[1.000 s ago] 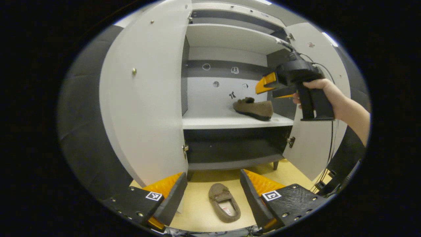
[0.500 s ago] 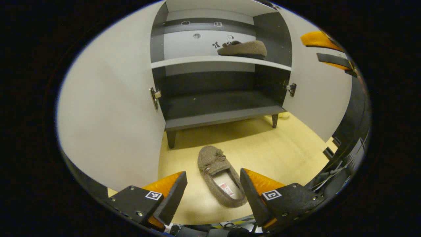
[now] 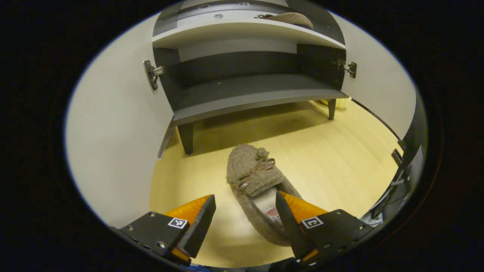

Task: Grab one shoe with the right hand and put it into the shoe cabinet, grab the other shoe with the left hand and put it into the shoe cabinet; then close the right door with the right hand and the left door with the left hand.

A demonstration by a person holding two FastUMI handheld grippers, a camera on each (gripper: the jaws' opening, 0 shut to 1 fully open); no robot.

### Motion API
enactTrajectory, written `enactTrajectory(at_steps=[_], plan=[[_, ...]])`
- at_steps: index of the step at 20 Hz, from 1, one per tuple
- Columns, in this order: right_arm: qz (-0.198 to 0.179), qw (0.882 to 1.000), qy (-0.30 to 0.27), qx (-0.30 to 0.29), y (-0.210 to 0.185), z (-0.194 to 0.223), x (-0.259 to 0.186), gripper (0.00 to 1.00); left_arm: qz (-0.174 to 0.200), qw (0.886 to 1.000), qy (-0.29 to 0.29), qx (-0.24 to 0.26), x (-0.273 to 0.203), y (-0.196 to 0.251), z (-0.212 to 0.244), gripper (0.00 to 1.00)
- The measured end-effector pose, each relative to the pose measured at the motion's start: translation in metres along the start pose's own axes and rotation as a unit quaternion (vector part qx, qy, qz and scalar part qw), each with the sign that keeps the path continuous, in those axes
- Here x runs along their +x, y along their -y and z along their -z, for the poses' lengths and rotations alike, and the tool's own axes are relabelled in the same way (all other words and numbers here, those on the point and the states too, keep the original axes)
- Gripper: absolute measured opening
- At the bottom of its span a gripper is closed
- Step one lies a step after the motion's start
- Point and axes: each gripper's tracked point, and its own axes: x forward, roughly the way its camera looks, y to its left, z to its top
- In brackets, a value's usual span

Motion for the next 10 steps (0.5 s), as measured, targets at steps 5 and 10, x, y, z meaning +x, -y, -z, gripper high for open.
enactTrajectory(at_steps=[5, 10], plan=[[0.080, 0.995, -0.020, 0.049, 0.062, 0.016, -0.030, 0.98, -0.015, 0.999, -0.030, -0.018, 0.028, -0.004, 0.015, 0.80], [0.148, 0.986, -0.018, 0.074, 0.121, 0.011, -0.050, 0.98, -0.013, 0.999, -0.037, -0.027, 0.040, 0.004, 0.012, 0.34]])
